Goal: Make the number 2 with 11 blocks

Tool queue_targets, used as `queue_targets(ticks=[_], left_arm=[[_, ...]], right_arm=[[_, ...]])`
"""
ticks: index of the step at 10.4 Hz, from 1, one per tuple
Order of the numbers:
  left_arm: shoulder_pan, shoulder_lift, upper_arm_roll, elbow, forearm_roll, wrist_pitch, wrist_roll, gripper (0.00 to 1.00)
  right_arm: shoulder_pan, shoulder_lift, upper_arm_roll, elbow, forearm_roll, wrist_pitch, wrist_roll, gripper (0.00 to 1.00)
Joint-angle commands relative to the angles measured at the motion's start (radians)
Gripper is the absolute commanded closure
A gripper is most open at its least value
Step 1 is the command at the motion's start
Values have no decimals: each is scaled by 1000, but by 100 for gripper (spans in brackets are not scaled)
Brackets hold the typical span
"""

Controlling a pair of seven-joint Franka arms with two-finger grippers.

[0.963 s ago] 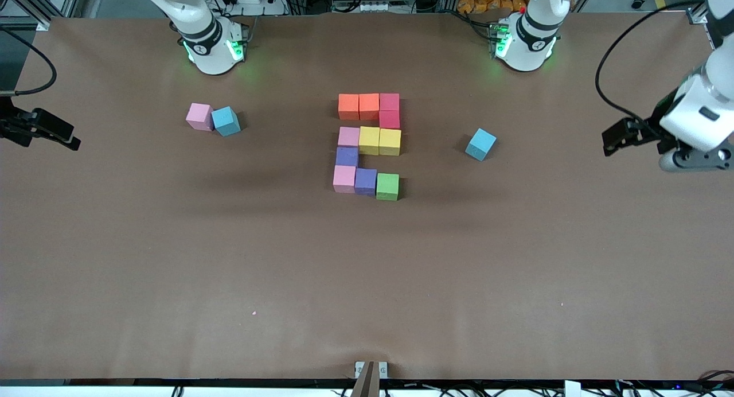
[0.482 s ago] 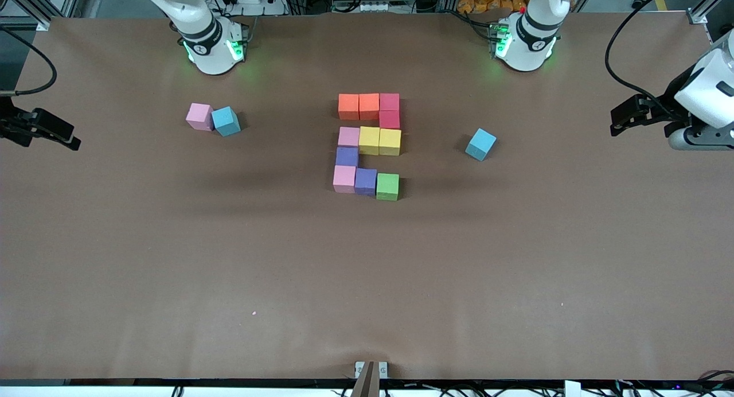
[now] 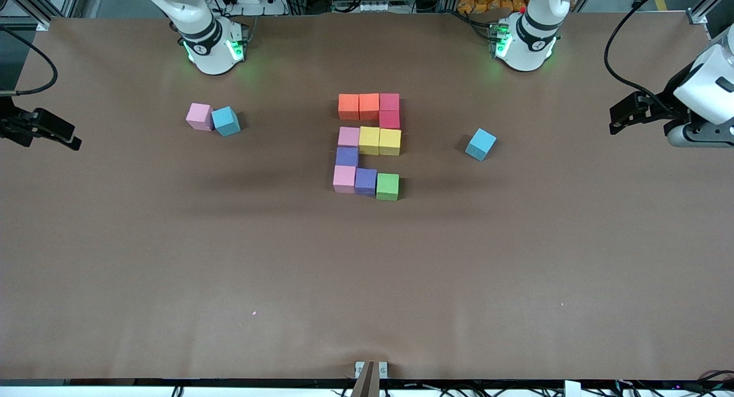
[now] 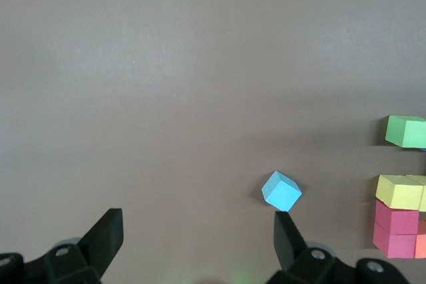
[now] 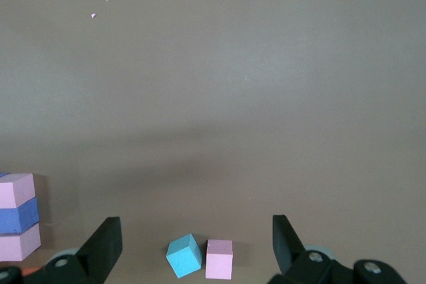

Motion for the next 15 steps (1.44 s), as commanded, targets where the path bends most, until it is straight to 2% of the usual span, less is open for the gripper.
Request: queue_targets(ticks=[1,10,11,13,15], left_arm=[[-13,-8,12,10,-20,-11,4,0],[-13,-17,9,10,-17,-11,0,0],[-13,-19,9,10,-17,-12,0,0],[-13,-22,11,10,-16,-12,0,0],[-14,-23,9,10,-19,-12,0,0]], right_arm=[[-7,4,7,19,-16,-14,-2,0],[22,20,4,19,-17,22,0,0],[51,20,-21,19,-21,23,0,0],[134,20,-114,19,-19,26,0,0],[151,20,-122,19,-21,26,0,0]])
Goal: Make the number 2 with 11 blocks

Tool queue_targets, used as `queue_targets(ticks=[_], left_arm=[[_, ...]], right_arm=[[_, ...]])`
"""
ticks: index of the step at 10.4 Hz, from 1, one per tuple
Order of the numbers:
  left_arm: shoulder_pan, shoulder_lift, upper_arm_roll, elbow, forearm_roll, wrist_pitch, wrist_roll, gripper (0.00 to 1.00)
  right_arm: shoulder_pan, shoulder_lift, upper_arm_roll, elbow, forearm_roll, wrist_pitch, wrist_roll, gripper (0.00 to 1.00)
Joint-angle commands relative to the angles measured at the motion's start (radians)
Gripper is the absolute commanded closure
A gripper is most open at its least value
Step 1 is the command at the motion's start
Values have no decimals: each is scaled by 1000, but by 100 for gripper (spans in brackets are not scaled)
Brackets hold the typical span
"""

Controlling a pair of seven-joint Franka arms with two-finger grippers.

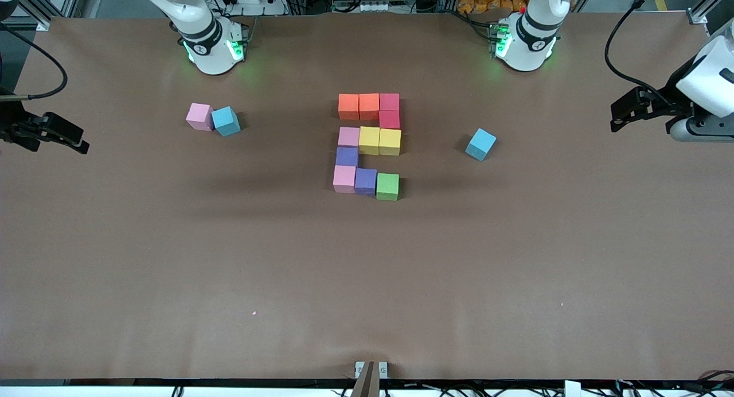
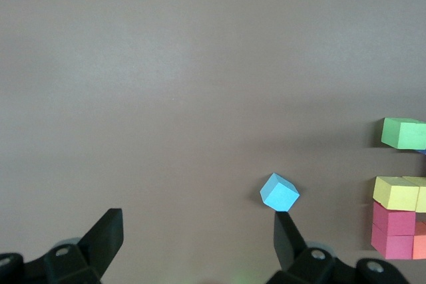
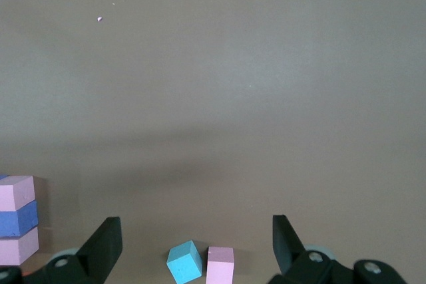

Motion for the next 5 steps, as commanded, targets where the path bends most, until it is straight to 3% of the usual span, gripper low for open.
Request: queue_targets(ticks=[1,5], left_arm=[[-8,-14,5,2,-19,-12,1,0],[-8,-14,2,2,-22,-12,4,0]], right_arm=[[34,9,-22,18,-17,-3,2,0],[35,11,-33,18,-15,-1,2,0]])
